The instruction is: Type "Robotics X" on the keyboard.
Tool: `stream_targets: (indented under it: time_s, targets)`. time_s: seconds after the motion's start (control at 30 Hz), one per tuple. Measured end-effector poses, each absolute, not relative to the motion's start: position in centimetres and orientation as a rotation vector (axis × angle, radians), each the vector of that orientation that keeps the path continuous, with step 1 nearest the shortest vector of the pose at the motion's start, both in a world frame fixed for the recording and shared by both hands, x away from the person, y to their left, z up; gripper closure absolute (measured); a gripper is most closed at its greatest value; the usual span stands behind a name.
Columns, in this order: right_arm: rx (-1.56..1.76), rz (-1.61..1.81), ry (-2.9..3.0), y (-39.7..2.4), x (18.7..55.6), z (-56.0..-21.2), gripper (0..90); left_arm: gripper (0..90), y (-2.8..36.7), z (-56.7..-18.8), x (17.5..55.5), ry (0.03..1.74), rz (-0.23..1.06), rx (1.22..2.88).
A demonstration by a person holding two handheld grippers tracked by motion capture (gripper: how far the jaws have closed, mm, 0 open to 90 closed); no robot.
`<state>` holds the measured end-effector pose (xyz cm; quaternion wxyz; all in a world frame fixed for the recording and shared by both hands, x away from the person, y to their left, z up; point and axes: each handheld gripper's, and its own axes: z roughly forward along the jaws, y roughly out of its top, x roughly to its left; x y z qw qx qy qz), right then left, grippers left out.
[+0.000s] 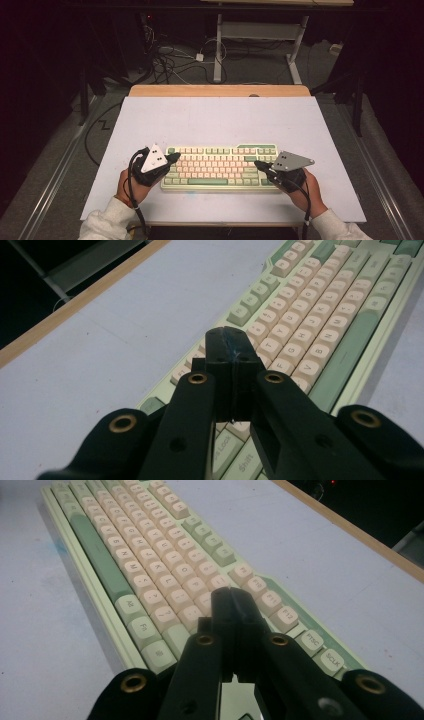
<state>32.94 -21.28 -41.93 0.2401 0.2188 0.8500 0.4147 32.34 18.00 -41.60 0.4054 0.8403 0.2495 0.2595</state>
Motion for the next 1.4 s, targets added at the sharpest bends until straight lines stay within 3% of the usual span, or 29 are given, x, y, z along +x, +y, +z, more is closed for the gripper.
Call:
stream_targets:
  time_s: [0.63, 1.4]
  targets:
    - [0.574, 1.116, 2.375, -19.3, 34.2, -42.4, 89.8, 87.9, 21.1, -43.5, 30.7, 0.696, 0.649, 2.105]
    - [0.537, 1.123, 2.387, -17.3, 35.4, -42.4, 89.8, 87.8, 21.3, -44.3, 30.5, 0.710, 0.637, 2.121]
